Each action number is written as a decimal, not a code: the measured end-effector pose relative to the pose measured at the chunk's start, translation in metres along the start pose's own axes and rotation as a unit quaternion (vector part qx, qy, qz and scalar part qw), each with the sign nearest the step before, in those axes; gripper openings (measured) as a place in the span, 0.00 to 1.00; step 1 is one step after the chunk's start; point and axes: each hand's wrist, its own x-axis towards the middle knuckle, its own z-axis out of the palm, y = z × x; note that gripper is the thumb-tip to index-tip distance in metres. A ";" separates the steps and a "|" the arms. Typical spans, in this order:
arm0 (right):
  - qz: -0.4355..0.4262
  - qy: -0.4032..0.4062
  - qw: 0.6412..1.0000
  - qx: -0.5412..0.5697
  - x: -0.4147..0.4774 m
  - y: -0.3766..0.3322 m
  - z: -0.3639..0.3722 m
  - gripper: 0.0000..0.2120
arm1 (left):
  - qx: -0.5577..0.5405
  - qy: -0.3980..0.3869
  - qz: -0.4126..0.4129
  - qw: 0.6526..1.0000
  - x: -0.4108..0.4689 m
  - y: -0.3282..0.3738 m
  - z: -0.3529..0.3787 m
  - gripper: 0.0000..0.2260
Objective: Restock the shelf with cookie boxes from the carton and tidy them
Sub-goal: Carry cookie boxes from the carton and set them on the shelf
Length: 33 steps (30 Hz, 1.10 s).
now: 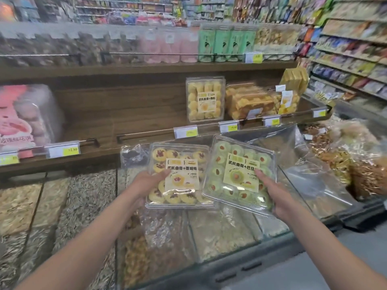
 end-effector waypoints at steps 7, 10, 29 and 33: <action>-0.030 0.010 0.999 -0.020 0.086 -0.071 -0.034 0.32 | -0.021 0.047 0.057 0.997 0.076 0.064 0.047 0.43; -0.042 0.030 0.998 -0.022 0.124 -0.098 -0.049 0.45 | -0.035 0.086 0.082 0.992 0.113 0.084 0.063 0.42; -0.046 0.008 0.998 -0.046 0.260 -0.187 -0.076 0.48 | -0.078 0.148 0.147 0.975 0.300 0.180 0.111 0.16; -0.050 0.000 0.998 -0.025 0.269 -0.191 -0.063 0.42 | -0.064 0.150 0.147 0.976 0.322 0.186 0.114 0.19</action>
